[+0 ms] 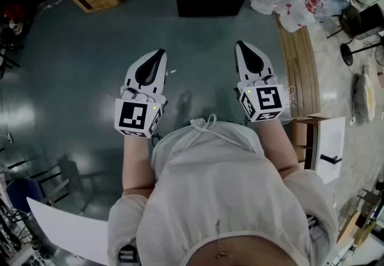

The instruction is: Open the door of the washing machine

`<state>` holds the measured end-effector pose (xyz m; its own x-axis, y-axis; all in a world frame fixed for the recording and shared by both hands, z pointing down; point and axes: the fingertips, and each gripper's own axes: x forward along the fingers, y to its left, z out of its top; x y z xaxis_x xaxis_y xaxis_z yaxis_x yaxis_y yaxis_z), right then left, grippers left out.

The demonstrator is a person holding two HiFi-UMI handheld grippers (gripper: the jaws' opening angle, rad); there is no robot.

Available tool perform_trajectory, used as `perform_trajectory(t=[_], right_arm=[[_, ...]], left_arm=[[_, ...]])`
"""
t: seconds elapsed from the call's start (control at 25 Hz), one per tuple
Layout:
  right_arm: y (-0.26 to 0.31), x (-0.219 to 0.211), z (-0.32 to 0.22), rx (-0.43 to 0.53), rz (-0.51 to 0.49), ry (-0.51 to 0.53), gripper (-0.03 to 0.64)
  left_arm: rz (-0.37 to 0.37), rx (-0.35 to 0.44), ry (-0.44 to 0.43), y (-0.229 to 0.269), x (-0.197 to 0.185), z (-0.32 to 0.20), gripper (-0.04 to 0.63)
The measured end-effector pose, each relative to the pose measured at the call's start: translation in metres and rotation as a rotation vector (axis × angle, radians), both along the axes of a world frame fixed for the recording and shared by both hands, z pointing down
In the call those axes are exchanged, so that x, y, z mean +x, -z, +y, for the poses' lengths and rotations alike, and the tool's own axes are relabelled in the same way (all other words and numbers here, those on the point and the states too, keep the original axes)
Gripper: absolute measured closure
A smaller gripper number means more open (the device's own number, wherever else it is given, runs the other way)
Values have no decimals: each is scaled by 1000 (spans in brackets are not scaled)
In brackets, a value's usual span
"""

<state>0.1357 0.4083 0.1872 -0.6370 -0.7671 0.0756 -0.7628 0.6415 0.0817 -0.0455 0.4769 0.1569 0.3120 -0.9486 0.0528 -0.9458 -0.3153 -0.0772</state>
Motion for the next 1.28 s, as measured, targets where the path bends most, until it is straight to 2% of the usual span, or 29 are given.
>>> perform_trajectory(t=[0.48,0.64,0.68,0.72,0.84,1.04,1.28], right_arm=[[-6,-21,-6,-13,17,28,614],[0,-22,-16,-20,-62,4,611],[0,-23,-20,-27,-73,3,385],[-2,-24,-25,-38,-73,7,211],[-9,-20,-45,-60,-52,-14,179],[-31,-14,-87,-97,-59,-20,181],[-46,-40,-168,-109,-64,22,186]], left_arm=[[19,12,21,0,-19,-7,574],[31,1,28,-4,-25,-11,574],[32,-7,29,-6,-27,-12,574],[34,-15,31,-8,-28,-14,574],[41,-42,39,-17,-31,-25,574],[30,-71,59,-35,-28,-55,574],[5,-81,120,-44,-50,-122,574]])
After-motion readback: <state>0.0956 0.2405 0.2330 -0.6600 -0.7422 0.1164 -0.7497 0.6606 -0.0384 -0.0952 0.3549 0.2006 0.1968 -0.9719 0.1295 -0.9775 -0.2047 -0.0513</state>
